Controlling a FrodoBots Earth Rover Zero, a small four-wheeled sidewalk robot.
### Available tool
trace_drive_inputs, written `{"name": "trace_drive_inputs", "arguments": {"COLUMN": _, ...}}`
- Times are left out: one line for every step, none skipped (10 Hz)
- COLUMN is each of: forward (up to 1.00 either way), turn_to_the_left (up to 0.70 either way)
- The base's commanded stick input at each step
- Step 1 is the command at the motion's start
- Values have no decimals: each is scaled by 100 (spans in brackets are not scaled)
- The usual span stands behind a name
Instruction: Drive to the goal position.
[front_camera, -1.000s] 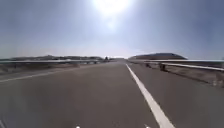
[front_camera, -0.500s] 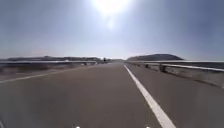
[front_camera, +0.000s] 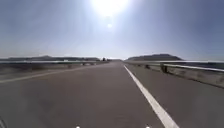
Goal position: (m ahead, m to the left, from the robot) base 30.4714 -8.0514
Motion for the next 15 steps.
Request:
{"name": "trace_drive_inputs", "arguments": {"forward": 70, "turn_to_the_left": 0}}
{"name": "trace_drive_inputs", "arguments": {"forward": 70, "turn_to_the_left": 0}}
{"name": "trace_drive_inputs", "arguments": {"forward": 70, "turn_to_the_left": 0}}
{"name": "trace_drive_inputs", "arguments": {"forward": 70, "turn_to_the_left": 0}}
{"name": "trace_drive_inputs", "arguments": {"forward": 70, "turn_to_the_left": 0}}
{"name": "trace_drive_inputs", "arguments": {"forward": 70, "turn_to_the_left": 0}}
{"name": "trace_drive_inputs", "arguments": {"forward": 70, "turn_to_the_left": 0}}
{"name": "trace_drive_inputs", "arguments": {"forward": 70, "turn_to_the_left": 0}}
{"name": "trace_drive_inputs", "arguments": {"forward": 70, "turn_to_the_left": 0}}
{"name": "trace_drive_inputs", "arguments": {"forward": 70, "turn_to_the_left": 0}}
{"name": "trace_drive_inputs", "arguments": {"forward": 70, "turn_to_the_left": 0}}
{"name": "trace_drive_inputs", "arguments": {"forward": 70, "turn_to_the_left": 0}}
{"name": "trace_drive_inputs", "arguments": {"forward": 70, "turn_to_the_left": 0}}
{"name": "trace_drive_inputs", "arguments": {"forward": 70, "turn_to_the_left": 0}}
{"name": "trace_drive_inputs", "arguments": {"forward": 70, "turn_to_the_left": 0}}
